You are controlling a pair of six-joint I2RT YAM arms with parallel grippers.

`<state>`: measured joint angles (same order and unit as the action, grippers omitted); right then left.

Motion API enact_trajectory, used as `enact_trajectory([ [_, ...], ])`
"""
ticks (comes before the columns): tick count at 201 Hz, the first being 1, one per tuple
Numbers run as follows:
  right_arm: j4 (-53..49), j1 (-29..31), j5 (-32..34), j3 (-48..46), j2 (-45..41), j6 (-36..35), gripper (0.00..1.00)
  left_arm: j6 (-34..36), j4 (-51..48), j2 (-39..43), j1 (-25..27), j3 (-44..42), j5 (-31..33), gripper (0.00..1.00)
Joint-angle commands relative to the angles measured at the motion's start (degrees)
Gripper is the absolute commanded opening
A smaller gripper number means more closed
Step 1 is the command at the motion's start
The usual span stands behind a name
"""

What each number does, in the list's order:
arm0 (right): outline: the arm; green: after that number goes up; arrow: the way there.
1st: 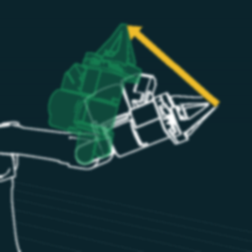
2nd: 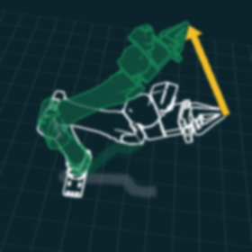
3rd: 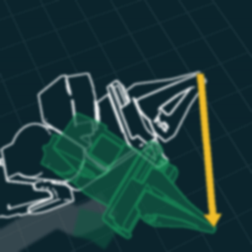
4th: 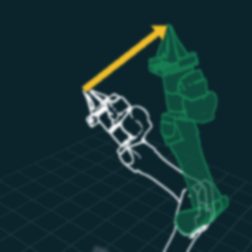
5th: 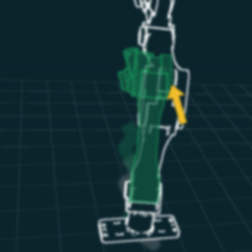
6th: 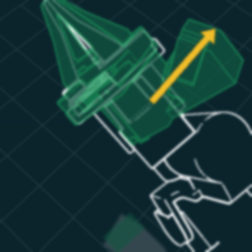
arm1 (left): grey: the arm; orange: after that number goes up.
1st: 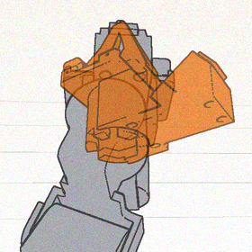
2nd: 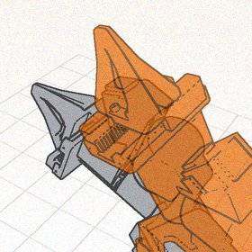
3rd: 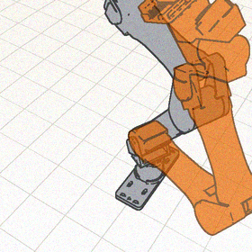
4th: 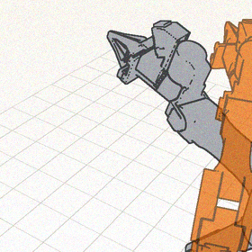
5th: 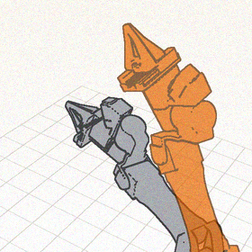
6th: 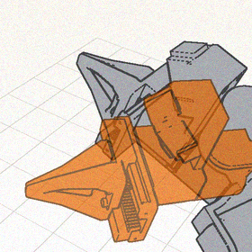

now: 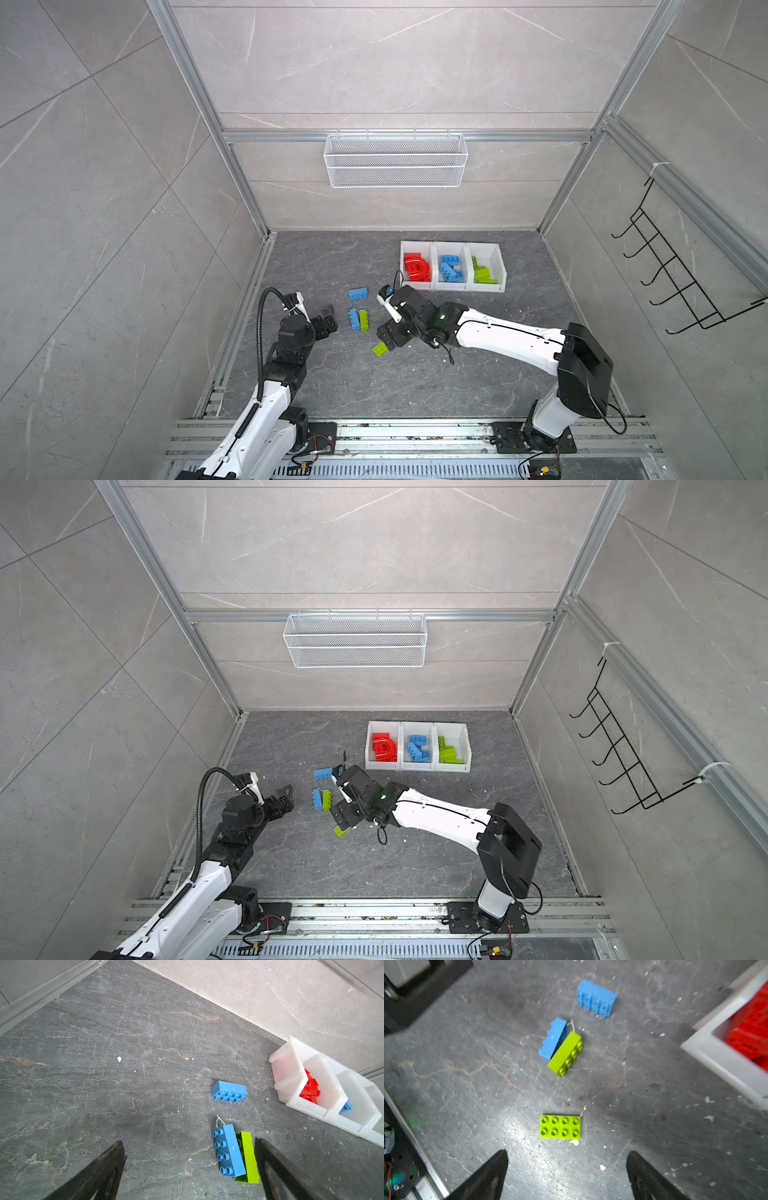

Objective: Sort the legos into containers by color
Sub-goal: 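Move the right gripper back to the pile and grasp the flat lime-green brick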

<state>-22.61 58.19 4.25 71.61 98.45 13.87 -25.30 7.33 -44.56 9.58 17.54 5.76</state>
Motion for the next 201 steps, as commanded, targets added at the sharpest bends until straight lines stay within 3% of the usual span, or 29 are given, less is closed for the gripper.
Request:
enact_trajectory([
  [1, -1.6, 2.6, 3.8, 0.3, 3.8, 1.1, 0.92, 0.6, 1.0, 1.3, -0.3, 0.0, 0.7, 0.99],
  [138, -3.7, 2.3, 2.5, 6.7, 17.7, -2.2, 0.94, 0.9, 0.9, 1.8, -0.3, 0.0, 0.7, 0.99],
  [201, -3.6, 1.3, 0.5, 8.1, 20.7, -4.1, 0.85, 0.9, 1.1, 1.5, -0.3, 0.1, 0.9, 0.99],
])
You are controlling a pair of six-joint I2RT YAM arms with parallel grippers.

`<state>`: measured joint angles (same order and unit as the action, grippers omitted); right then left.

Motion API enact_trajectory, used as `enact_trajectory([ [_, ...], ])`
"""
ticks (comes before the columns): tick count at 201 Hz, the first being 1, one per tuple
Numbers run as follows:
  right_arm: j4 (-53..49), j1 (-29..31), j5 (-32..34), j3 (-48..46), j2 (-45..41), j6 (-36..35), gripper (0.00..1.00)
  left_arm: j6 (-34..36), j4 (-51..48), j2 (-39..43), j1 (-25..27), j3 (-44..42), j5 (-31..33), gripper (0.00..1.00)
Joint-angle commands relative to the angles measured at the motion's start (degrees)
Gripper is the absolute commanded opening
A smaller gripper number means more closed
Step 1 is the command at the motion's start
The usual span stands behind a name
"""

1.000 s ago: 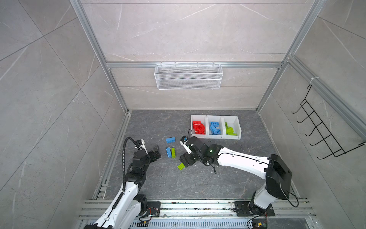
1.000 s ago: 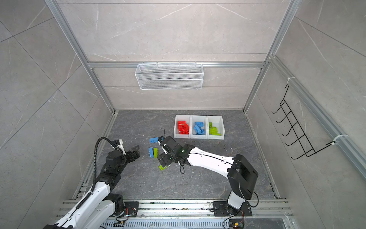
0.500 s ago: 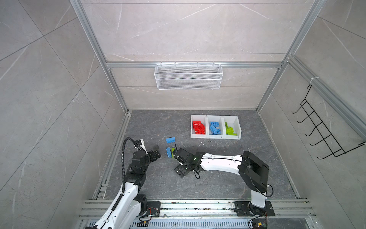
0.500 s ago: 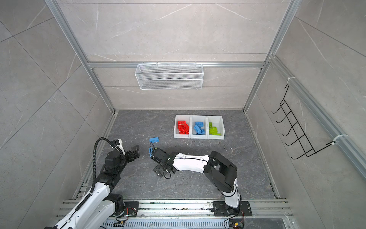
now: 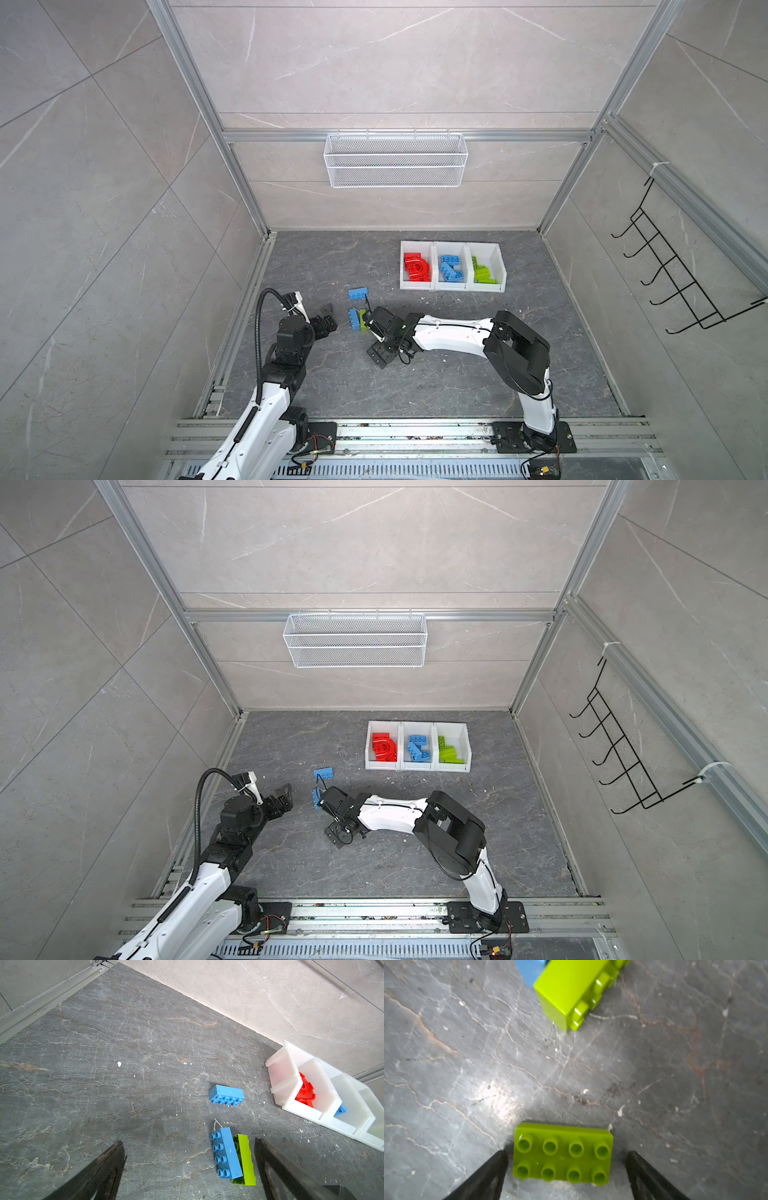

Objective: Sort the legos into containers by color
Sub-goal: 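Move the right gripper back to the pile and grasp the flat lime-green brick, then carry the flat lime-green brick with the right gripper into the green compartment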

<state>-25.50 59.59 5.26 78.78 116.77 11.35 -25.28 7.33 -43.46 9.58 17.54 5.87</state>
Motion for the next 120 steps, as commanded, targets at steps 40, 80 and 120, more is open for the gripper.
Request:
enact_trajectory([
  [40, -1.3, -0.1, 0.8, 0.3, 1.4, -1.0, 0.75, 0.9, 1.0, 0.4, -0.3, 0.0, 1.0, 0.99],
  [80, -1.1, -0.1, 3.1, -0.9, -1.5, -0.6, 0.64, 0.9, 1.2, 0.0, -0.3, 0.1, 0.9, 0.99],
  [120, 0.5, -3.0, 0.9, -2.4, -6.3, -0.2, 0.56, 0.9, 0.9, 0.4, -0.3, 0.1, 0.9, 0.99],
])
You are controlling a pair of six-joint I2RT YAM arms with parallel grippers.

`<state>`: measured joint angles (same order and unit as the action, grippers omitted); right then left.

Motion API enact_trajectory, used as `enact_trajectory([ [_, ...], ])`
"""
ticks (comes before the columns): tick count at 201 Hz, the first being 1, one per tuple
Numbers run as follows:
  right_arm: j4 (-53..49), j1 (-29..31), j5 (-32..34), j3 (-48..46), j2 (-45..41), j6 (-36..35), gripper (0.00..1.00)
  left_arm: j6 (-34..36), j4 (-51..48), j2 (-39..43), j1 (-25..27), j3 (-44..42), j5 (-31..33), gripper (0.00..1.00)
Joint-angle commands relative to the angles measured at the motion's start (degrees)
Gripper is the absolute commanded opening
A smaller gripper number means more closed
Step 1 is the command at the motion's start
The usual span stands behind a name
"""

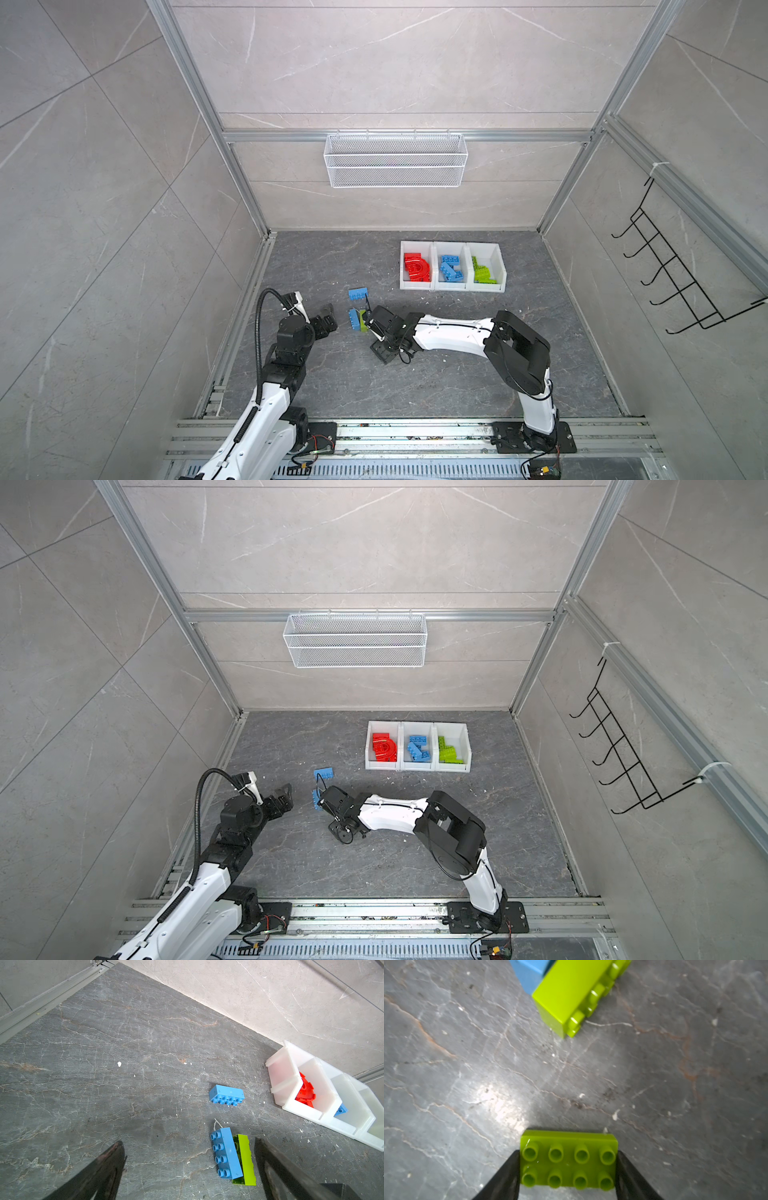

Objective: Sort the legos into containers by color
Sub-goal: 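Carry the flat lime-green brick with the right gripper into the green compartment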

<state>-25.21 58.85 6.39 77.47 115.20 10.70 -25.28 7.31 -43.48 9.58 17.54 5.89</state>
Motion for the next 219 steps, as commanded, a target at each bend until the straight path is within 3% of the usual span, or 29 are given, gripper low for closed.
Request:
enact_trajectory([
  [1, 0.3, -2.4, -0.3, -1.1, -4.9, 0.5, 0.56, 0.9, 1.0, 0.5, -0.3, 0.0, 0.9, 0.99],
  [35, -0.5, -8.3, -2.7, -1.9, -10.4, -0.2, 0.53, 0.9, 1.1, 0.4, -0.3, 0.0, 0.7, 0.99],
  [75, -1.0, -22.7, -8.2, -1.6, -16.9, 0.0, 0.51, 0.8, 1.2, -0.1, -0.3, 0.1, 0.2, 0.99],
  [143, -0.2, -45.6, -13.6, 6.2, -13.1, 4.2, 0.51, 0.7, 1.4, 0.6, -0.3, -0.1, 0.1, 0.99],
  [219, -1.4, -53.8, -15.3, 16.5, -1.4, 7.7, 0.50, 0.8, 1.3, 0.2, -0.3, 0.1, 0.4, 0.99],
])
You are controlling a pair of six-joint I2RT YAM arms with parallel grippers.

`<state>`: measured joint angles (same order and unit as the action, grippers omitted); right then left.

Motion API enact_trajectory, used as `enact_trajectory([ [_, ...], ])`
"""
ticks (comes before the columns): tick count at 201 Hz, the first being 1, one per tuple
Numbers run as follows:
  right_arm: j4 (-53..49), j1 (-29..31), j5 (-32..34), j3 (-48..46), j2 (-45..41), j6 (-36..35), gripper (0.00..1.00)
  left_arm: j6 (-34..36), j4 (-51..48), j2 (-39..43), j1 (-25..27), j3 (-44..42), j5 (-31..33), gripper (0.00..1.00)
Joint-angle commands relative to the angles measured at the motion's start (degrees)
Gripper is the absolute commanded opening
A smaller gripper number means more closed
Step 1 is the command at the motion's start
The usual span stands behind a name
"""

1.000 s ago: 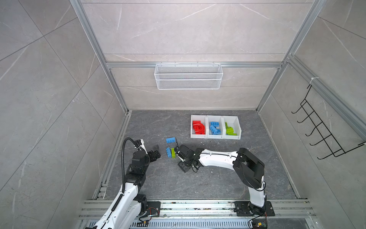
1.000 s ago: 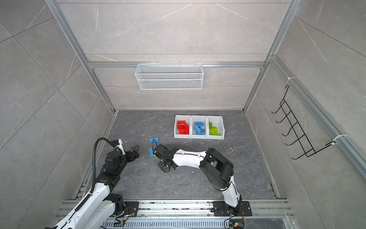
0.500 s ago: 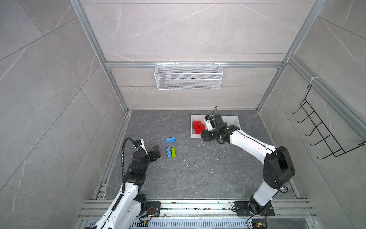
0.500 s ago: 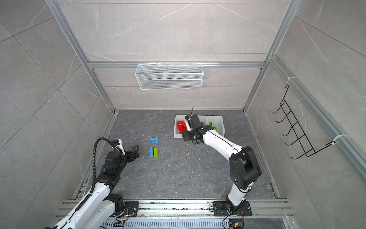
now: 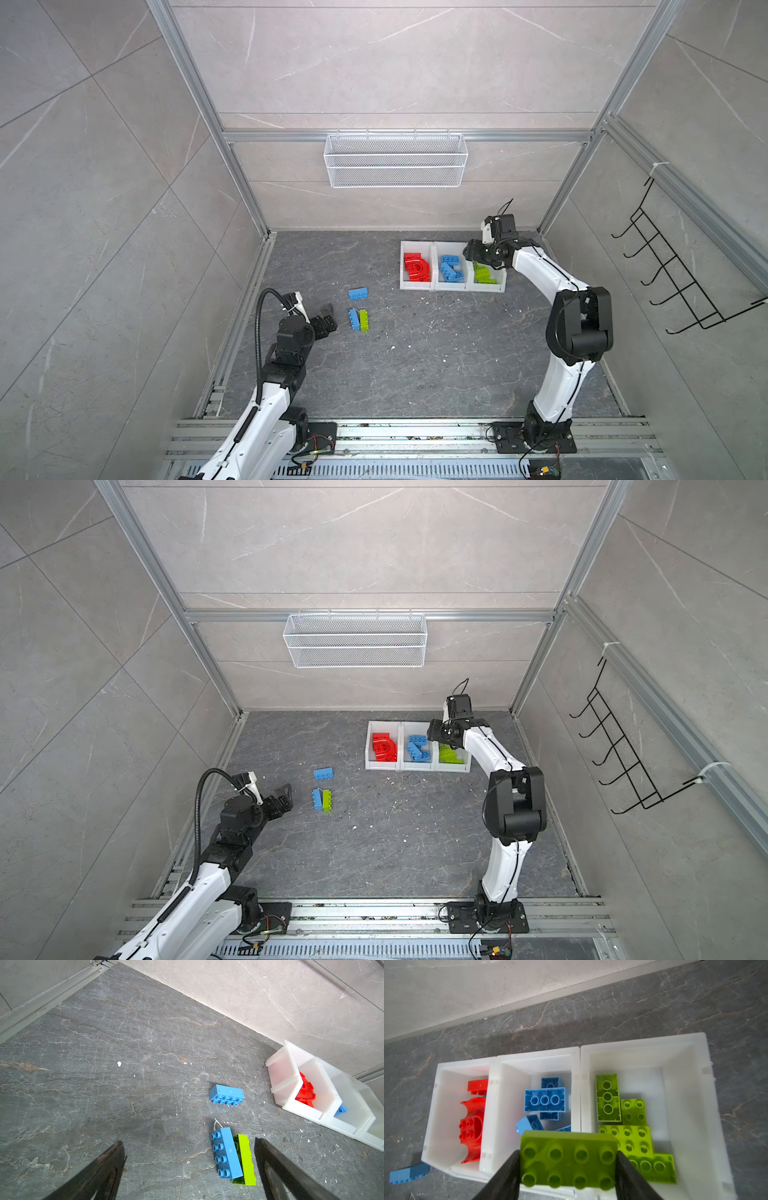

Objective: Sort the legos into containers by color
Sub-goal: 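Carry the flat lime-green brick with the right gripper into the green compartment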

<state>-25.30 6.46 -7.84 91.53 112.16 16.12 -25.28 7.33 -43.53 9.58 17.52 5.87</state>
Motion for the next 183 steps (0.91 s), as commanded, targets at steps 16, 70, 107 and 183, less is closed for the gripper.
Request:
enact_trajectory([
  [16, -0.7, -2.6, -1.3, 2.1, 2.1, 3.1, 0.51, 0.8, 1.3, 0.4, -0.3, 0.1, 0.5, 0.99],
  [70, -0.9, -4.2, -1.4, 0.3, 1.5, 2.8, 0.82, 0.8, 1.3, 0.3, -0.3, 0.1, 0.4, 1.00],
  [107, 2.6, -4.4, -1.6, -4.6, -4.8, 3.4, 0.86, 0.8, 1.3, 0.4, -0.3, 0.1, 0.5, 0.99],
  [183, 26.0, 24.4, -0.6, -26.8, -20.0, 17.5, 0.71, -0.2, 1.0, 1.0, -0.3, -0.2, 0.1, 0.99],
])
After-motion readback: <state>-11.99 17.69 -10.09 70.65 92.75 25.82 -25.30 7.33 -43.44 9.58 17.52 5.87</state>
